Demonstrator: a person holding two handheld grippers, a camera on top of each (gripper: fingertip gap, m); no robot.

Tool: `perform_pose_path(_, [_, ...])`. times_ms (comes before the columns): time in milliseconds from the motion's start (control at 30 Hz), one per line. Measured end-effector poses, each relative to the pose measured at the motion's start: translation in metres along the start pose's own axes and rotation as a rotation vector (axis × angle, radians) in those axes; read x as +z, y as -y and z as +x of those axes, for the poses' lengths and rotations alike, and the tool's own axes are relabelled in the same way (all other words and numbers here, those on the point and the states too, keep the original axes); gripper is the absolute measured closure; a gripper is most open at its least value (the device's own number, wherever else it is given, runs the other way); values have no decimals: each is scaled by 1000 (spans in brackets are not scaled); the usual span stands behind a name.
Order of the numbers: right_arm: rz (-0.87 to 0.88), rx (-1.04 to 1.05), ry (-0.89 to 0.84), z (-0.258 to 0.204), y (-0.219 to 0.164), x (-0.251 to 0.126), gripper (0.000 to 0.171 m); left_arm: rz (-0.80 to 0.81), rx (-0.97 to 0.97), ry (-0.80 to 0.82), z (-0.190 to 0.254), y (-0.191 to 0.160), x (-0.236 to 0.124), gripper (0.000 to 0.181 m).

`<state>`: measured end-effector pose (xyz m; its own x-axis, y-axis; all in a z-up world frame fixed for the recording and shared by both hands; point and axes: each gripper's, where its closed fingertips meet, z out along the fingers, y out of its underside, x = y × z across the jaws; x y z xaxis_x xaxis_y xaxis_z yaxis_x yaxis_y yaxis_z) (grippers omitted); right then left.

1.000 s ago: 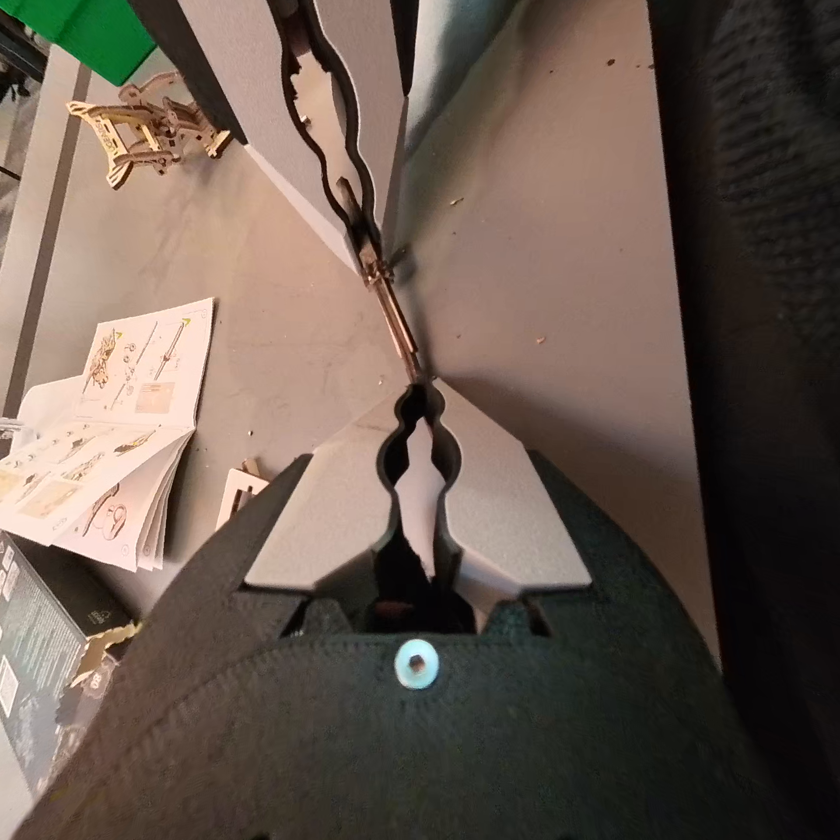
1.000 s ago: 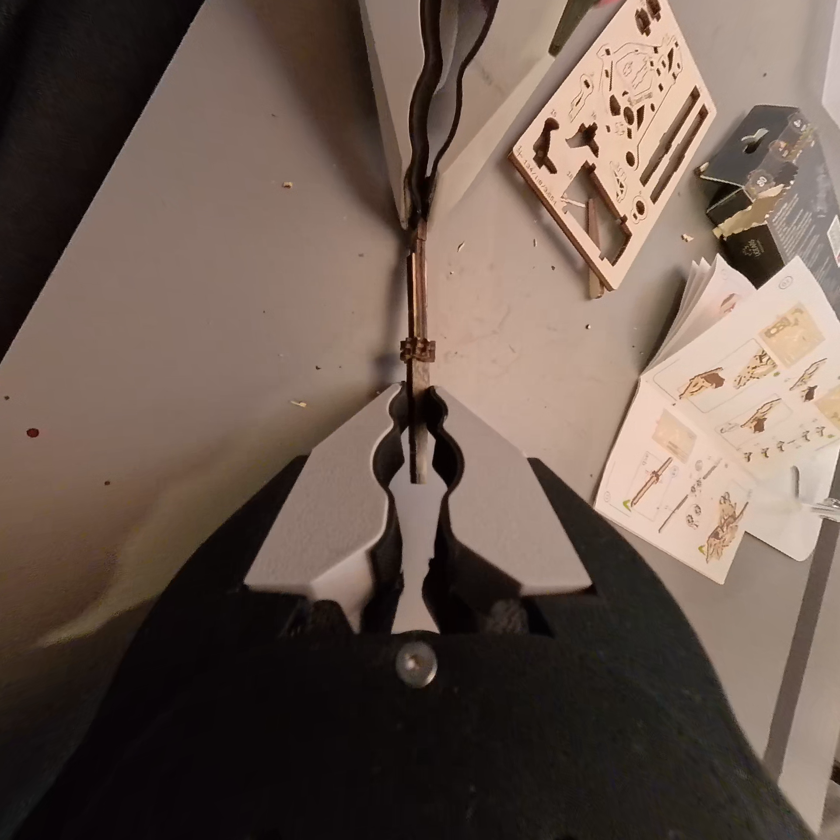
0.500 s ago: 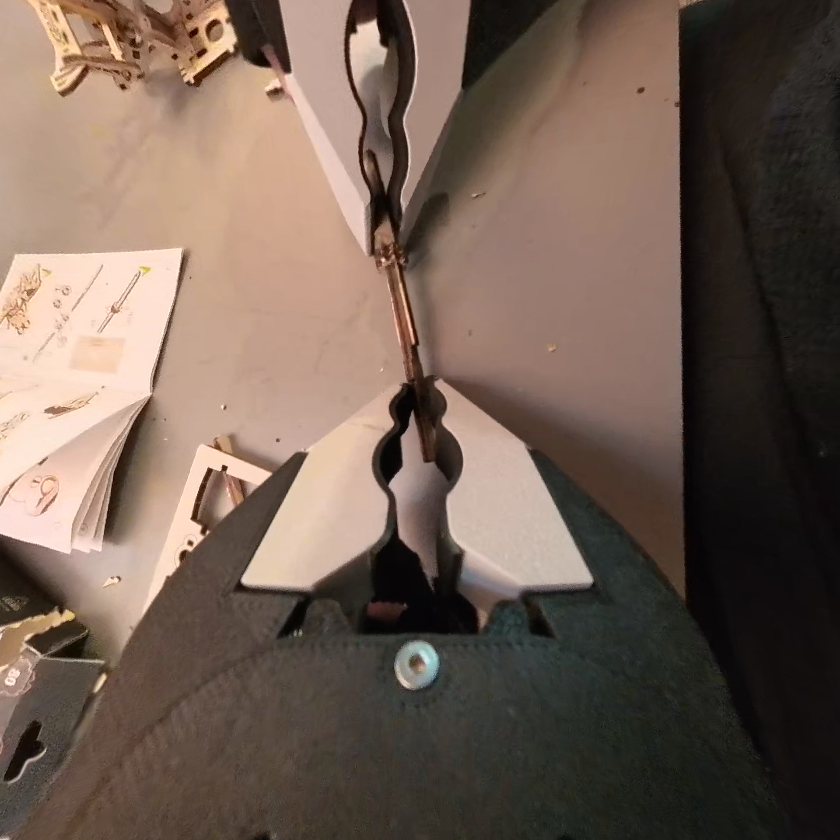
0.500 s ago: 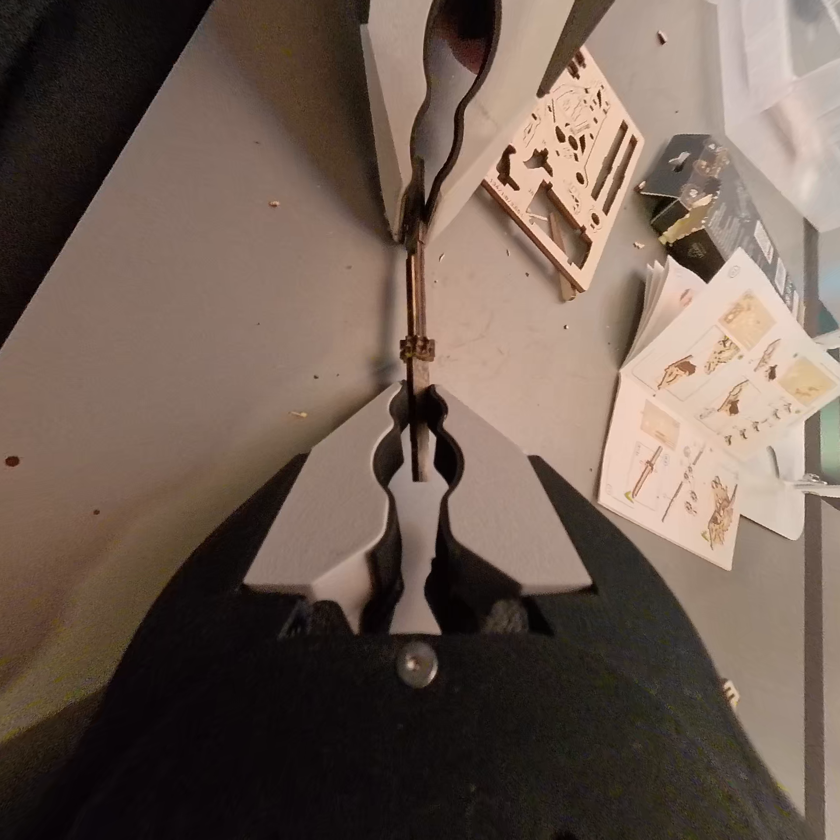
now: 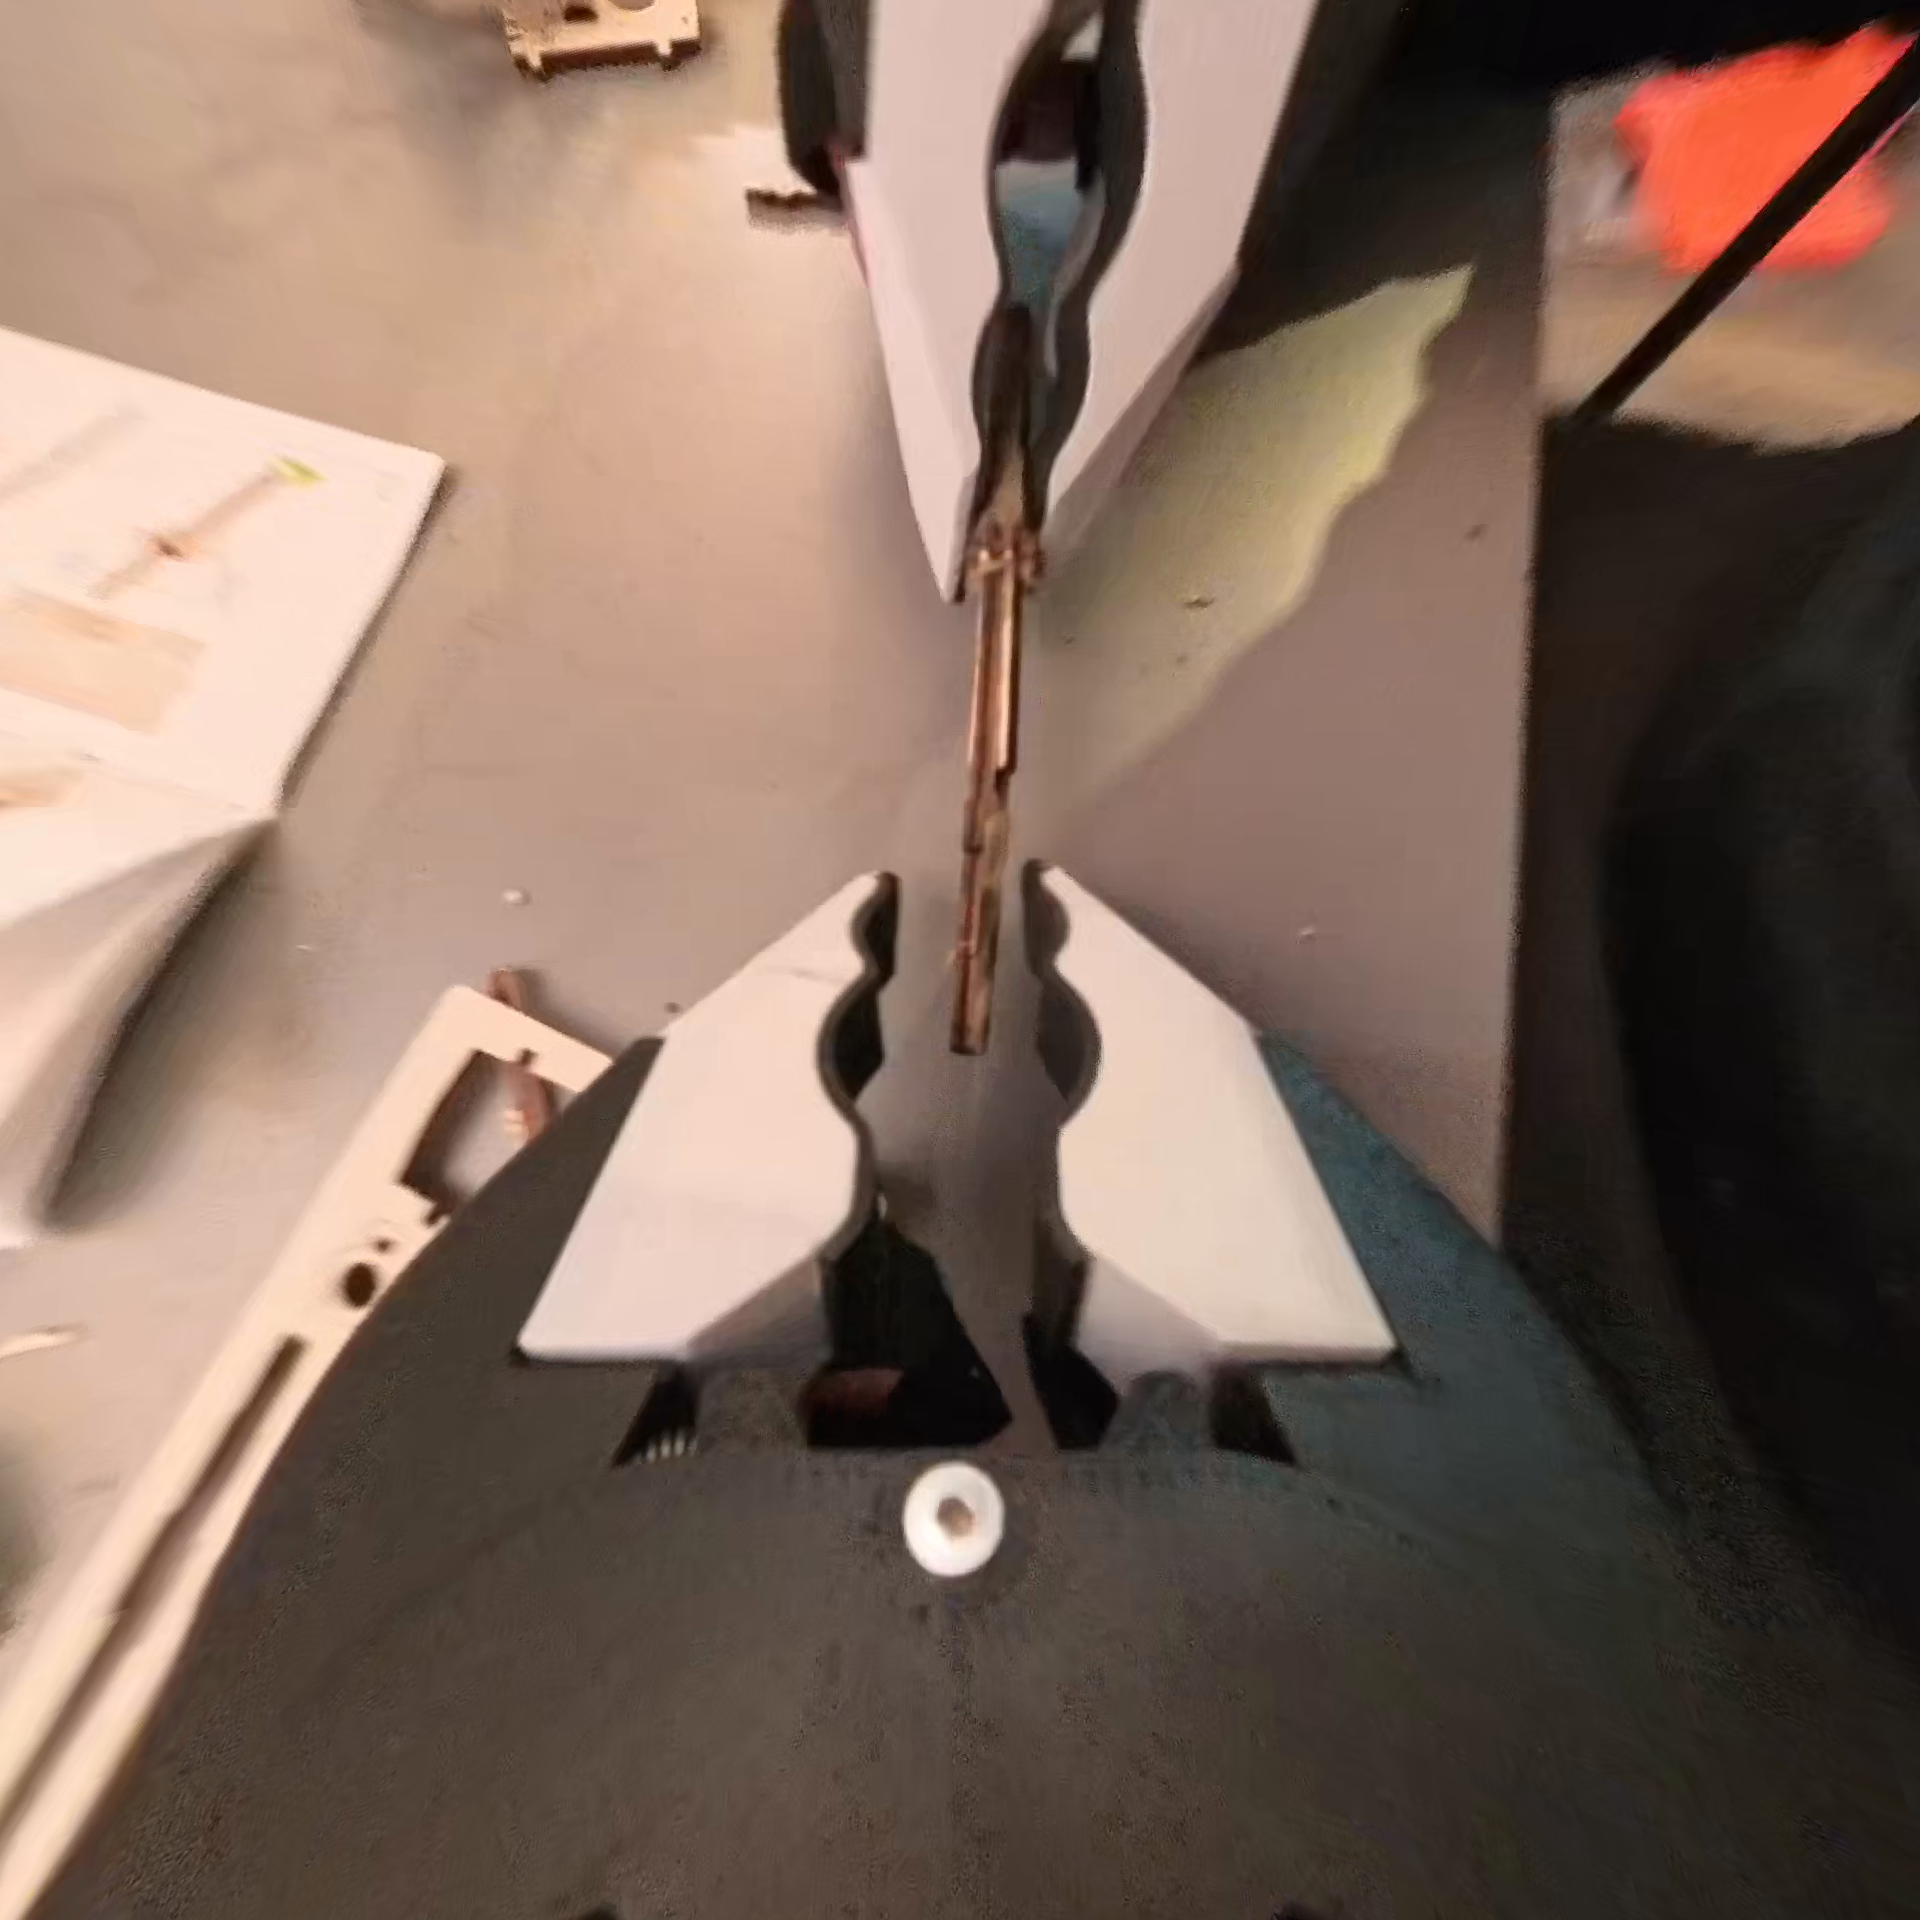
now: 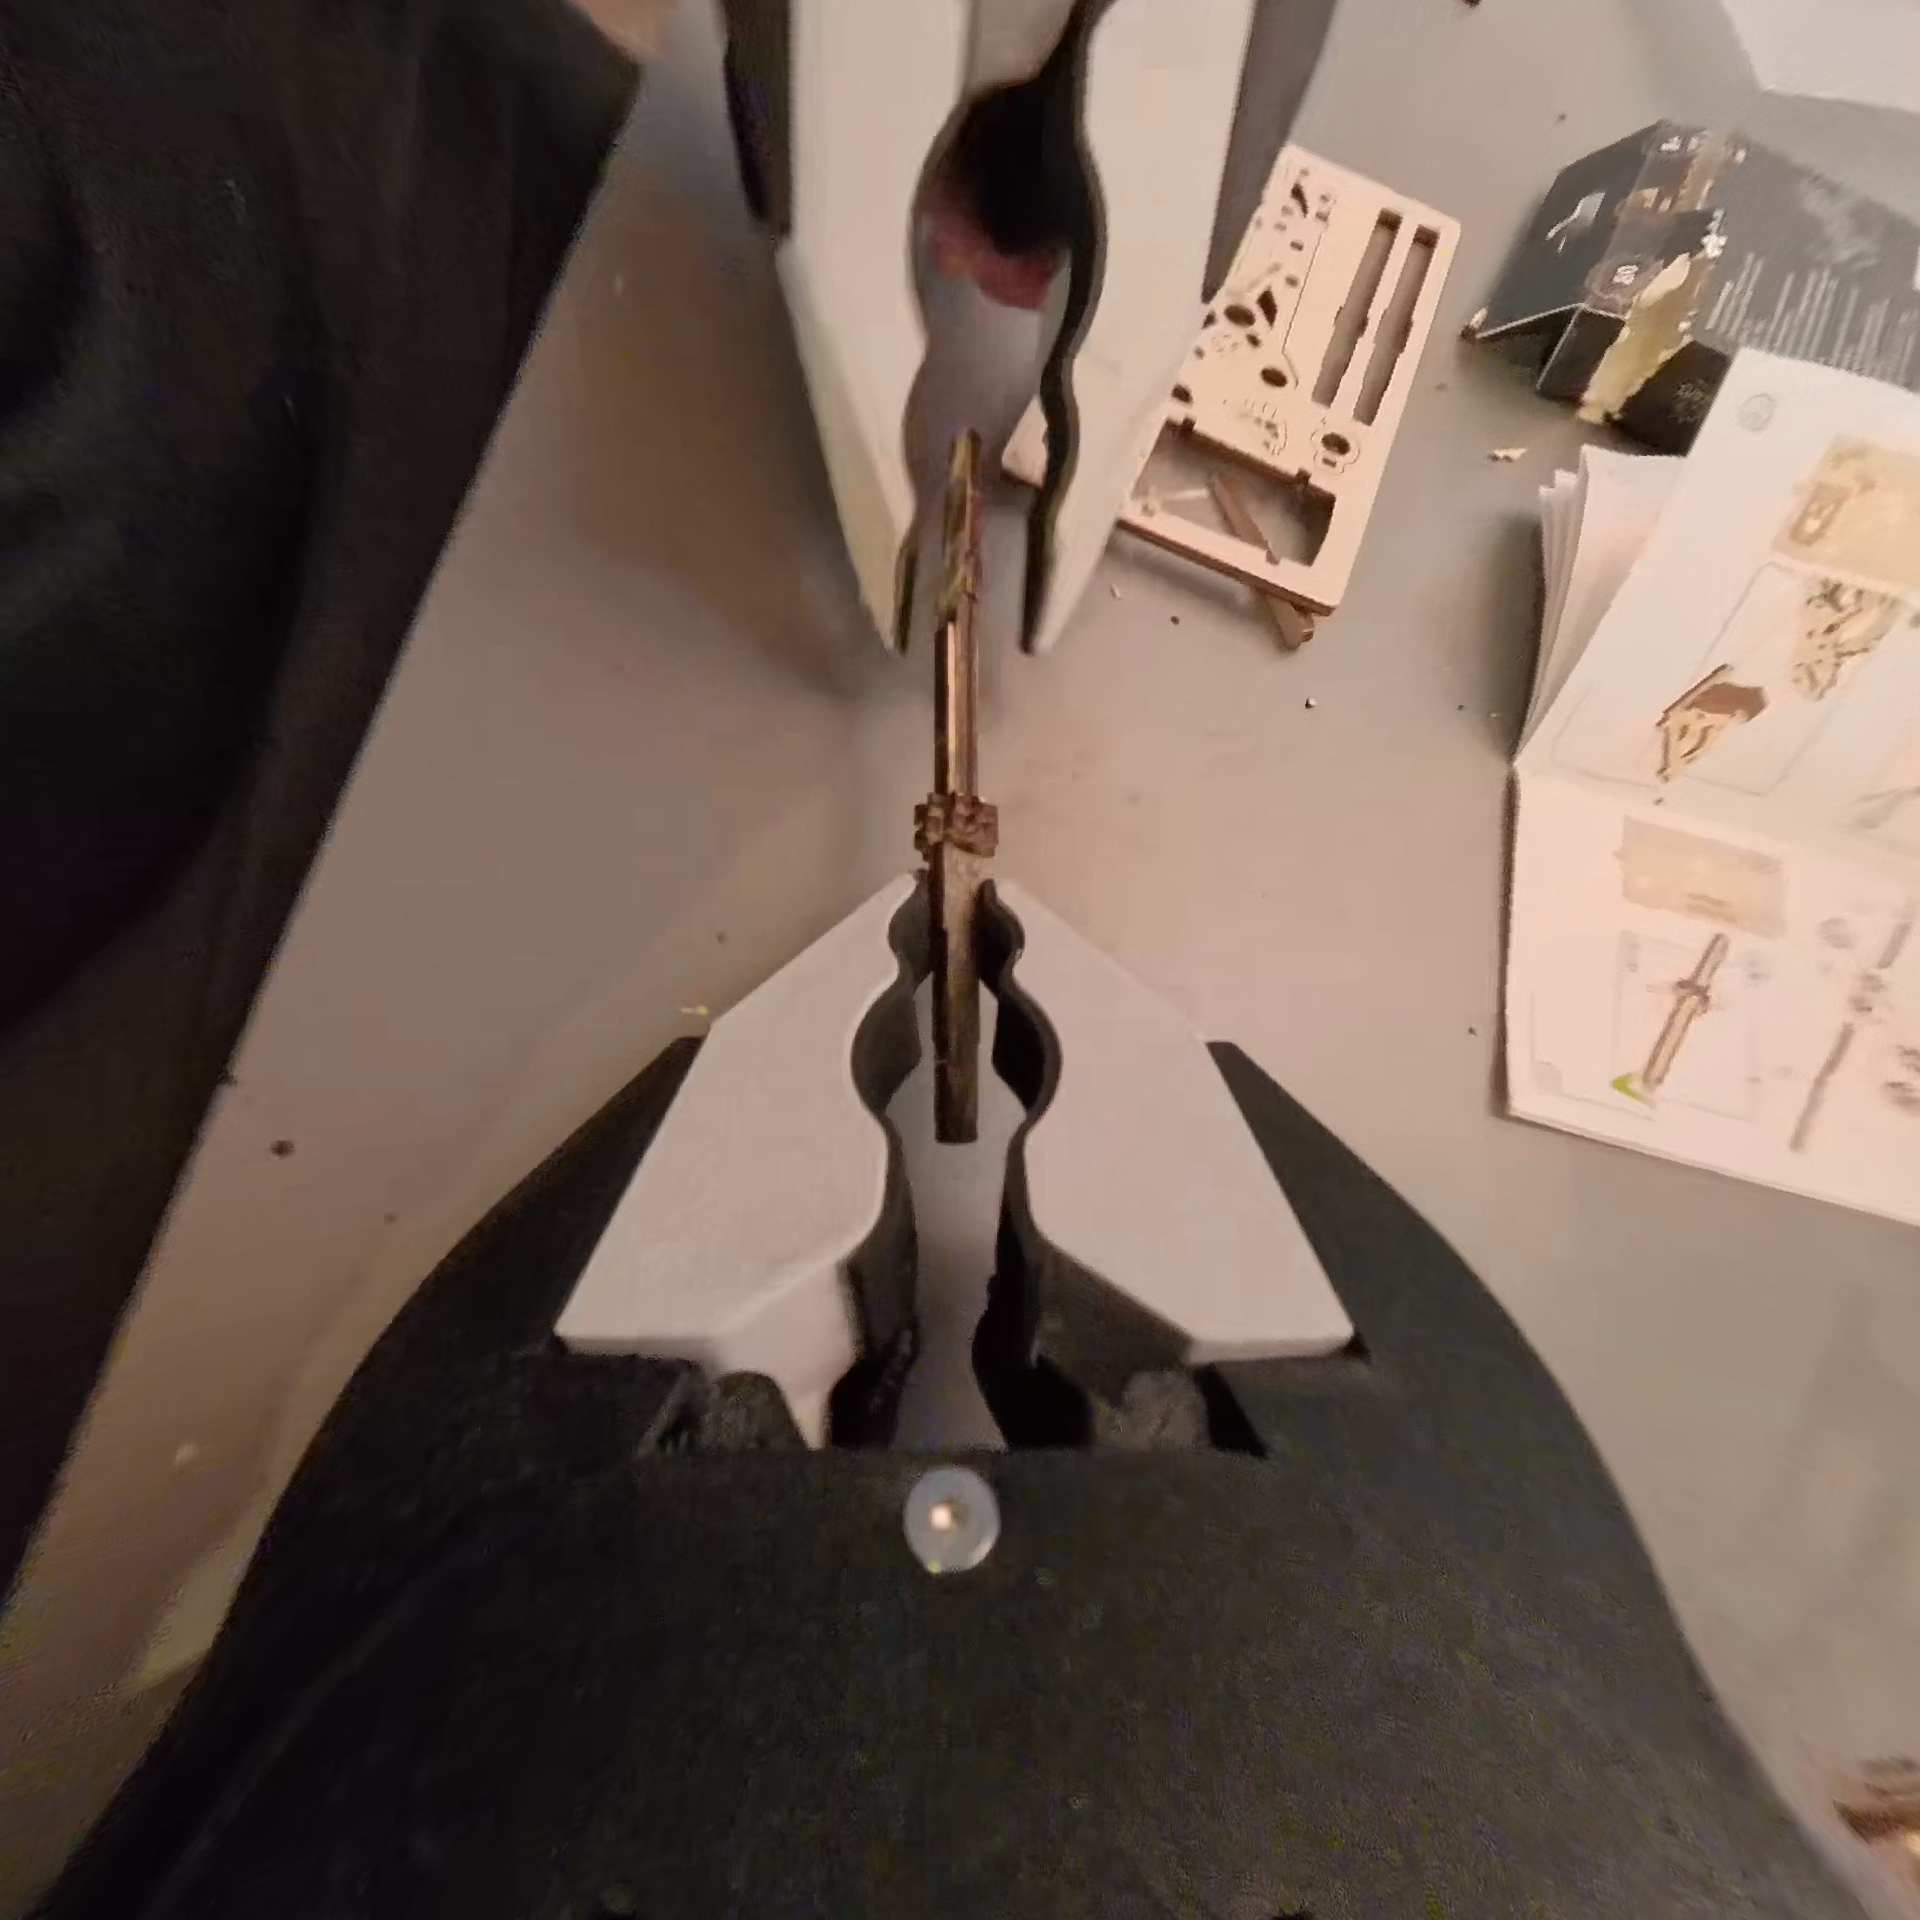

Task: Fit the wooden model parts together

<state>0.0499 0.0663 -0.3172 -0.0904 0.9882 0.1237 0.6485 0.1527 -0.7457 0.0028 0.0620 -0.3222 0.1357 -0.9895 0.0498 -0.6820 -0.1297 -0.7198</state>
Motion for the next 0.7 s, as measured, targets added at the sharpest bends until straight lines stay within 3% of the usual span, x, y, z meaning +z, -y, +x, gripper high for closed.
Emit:
perform_pose_path(33, [27, 45, 22, 1, 5, -3, 167, -24, 88, 70, -5, 1, -1, 150])
perform_pose_path(133, [39, 138, 68, 4, 12, -5, 167, -92, 339, 204, -9, 8, -1, 147])
perform_pose_path(200, [47, 178, 127, 1, 15, -5, 166, -81, 380, 219, -6, 15, 1, 170])
perform_pose_path(267, [65, 191, 121, 4, 20, -6, 160, -77, 373, 254, -12, 16, 0, 176])
perform_pose_path(400, [197, 232, 63, 21, 37, -22, 147, 82, 188, 223, -20, 29, -10, 177])
perform_pose_path(500, [349, 302, 54, 33, 53, -39, 150, 236, 64, 137, -17, 43, -17, 177])
perform_pose_path(700, [530, 350, 64, 42, 79, -53, 158, 360, -146, -1, -11, 59, -18, 177])
